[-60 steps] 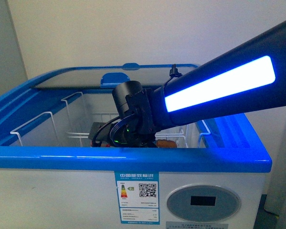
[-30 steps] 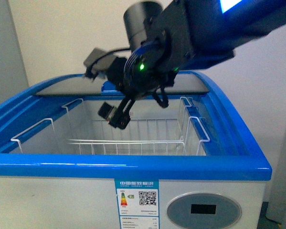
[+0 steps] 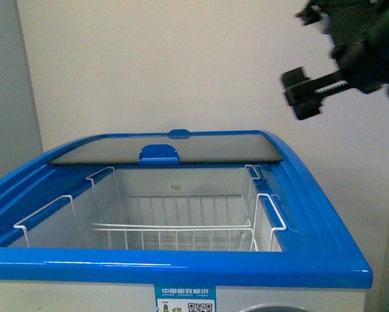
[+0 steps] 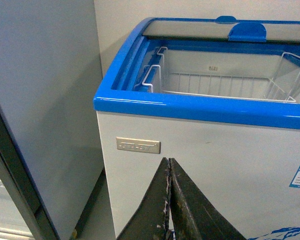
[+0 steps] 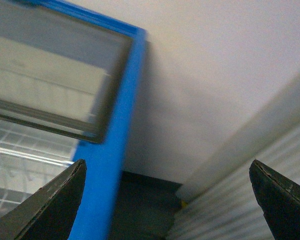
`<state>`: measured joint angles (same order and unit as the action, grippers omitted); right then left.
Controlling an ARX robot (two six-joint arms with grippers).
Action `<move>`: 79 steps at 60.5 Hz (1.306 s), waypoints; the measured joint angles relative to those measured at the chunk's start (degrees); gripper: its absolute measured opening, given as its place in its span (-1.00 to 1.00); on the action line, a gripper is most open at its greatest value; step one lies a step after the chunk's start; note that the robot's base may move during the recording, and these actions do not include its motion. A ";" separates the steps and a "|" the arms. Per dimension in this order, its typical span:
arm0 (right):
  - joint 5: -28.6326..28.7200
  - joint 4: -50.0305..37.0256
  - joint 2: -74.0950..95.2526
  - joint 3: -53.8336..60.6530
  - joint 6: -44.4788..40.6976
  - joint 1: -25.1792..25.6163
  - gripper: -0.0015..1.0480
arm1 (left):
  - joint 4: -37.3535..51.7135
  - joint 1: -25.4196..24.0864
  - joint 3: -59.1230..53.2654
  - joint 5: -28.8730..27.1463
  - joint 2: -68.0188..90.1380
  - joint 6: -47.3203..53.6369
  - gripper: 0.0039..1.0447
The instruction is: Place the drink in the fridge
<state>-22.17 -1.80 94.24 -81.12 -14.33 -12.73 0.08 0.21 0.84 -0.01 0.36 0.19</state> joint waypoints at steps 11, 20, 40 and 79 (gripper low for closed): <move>-5.31 1.57 -15.37 15.02 7.76 2.49 0.86 | 0.00 0.00 0.00 0.00 0.00 0.00 -0.96; 4.92 -6.58 -38.29 37.46 12.66 0.94 0.60 | 0.00 0.00 0.00 0.00 0.00 0.00 -0.96; 13.09 -3.06 -74.84 67.69 13.55 3.04 -0.76 | 0.00 0.00 0.00 0.00 -0.09 -0.02 -0.96; 22.18 2.27 -90.47 77.13 13.70 12.61 -0.95 | 0.00 0.00 0.00 -0.02 -0.09 -0.02 -0.96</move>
<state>0.01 0.47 3.77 -3.99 -0.62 -0.12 0.08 0.21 0.84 -0.03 0.27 0.16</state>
